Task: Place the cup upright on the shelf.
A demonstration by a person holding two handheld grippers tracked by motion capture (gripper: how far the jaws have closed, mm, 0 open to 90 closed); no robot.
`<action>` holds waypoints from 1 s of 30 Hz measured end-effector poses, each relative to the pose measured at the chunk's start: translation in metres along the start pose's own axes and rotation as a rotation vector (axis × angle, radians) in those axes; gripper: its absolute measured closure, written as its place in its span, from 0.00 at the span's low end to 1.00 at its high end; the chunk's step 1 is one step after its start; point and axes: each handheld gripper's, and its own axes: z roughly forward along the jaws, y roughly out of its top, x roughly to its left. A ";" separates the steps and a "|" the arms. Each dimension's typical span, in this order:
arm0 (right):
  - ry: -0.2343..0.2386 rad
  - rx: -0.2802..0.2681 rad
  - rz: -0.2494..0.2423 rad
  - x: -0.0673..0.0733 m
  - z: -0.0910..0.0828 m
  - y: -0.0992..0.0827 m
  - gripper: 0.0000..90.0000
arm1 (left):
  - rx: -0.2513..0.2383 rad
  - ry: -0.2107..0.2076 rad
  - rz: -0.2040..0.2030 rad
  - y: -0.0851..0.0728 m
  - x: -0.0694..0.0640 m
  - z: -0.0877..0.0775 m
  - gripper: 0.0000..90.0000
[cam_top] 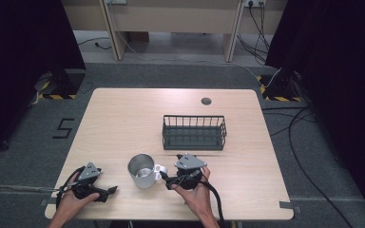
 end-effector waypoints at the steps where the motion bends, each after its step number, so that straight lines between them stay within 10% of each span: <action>1: 0.000 0.000 0.000 0.000 0.000 0.000 0.19 | 0.000 0.000 0.000 0.000 0.000 0.000 0.00; 9: -0.009 0.000 0.011 -0.005 0.001 0.000 0.19 | 0.000 0.000 0.000 0.000 0.000 0.000 0.00; 30: 0.185 -0.128 -0.032 0.027 0.011 0.024 0.17 | 0.000 0.000 0.000 0.000 0.000 0.000 0.00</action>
